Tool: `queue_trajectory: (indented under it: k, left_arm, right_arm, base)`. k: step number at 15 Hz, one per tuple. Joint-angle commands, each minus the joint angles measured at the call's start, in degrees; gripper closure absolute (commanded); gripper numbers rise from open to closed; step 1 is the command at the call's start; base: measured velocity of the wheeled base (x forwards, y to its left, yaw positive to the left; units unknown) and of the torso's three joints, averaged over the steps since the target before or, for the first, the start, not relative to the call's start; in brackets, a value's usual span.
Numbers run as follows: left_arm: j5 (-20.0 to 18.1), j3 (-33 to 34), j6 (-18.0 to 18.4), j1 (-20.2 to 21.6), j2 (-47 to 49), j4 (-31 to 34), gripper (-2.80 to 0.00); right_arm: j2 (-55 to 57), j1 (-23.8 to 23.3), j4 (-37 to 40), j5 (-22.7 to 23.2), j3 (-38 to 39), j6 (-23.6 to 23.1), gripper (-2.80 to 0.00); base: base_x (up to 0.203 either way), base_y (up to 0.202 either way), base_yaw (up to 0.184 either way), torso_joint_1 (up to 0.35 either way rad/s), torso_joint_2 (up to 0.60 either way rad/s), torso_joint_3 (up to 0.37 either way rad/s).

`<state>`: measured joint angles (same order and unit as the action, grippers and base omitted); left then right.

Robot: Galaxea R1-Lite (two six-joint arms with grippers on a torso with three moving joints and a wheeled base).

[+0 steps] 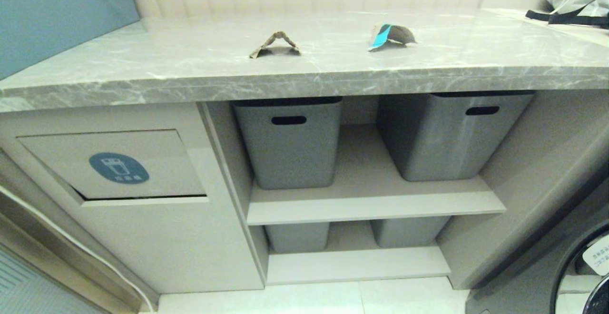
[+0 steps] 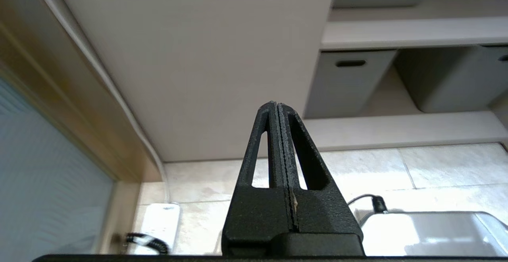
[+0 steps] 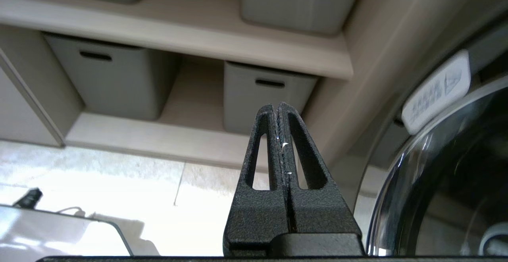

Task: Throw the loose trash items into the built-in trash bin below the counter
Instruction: Pick up the garbage

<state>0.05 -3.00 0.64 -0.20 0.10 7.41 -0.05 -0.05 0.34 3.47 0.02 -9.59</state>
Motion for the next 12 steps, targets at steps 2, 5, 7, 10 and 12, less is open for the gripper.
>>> queue_trajectory:
  k: [2, 5, 7, 10, 12]
  left_arm:
    - [0.03, 0.01, 0.06, 0.03, 0.08, 0.06, 0.00]
    - [0.03, 0.01, 0.06, 0.00, 0.08, 0.06, 0.00]
    - [0.03, 0.01, 0.06, 0.02, 0.08, 0.06, 0.00]
    - [0.03, 0.01, 0.06, 0.03, 0.08, 0.06, 0.00]
    - [0.03, 0.01, 0.06, 0.03, 0.08, 0.06, 0.00]
  right_arm:
    - [-0.04, 0.05, -0.07, 0.04, -0.02, -0.07, 0.00]
    - [-0.04, 0.05, -0.07, 0.04, -0.02, -0.07, 0.00]
    - [-0.04, 0.05, -0.07, 0.04, -0.02, -0.07, 0.00]
    - [-0.04, 0.05, -0.07, 0.04, -0.02, -0.07, 0.00]
    - [-0.04, 0.05, -0.07, 0.04, -0.02, -0.07, 0.00]
  base:
    - [0.000, 0.000, 0.000, 0.197, -0.58, -0.294]
    - [0.000, 0.000, 0.000, 0.176, -0.50, -0.286]
    - [0.000, 0.000, 0.000, 0.178, -0.47, -0.284]
    - [0.000, 0.000, 0.000, 0.192, -0.48, -0.283]
    - [0.000, 0.000, 0.000, 0.204, -0.48, -0.281]
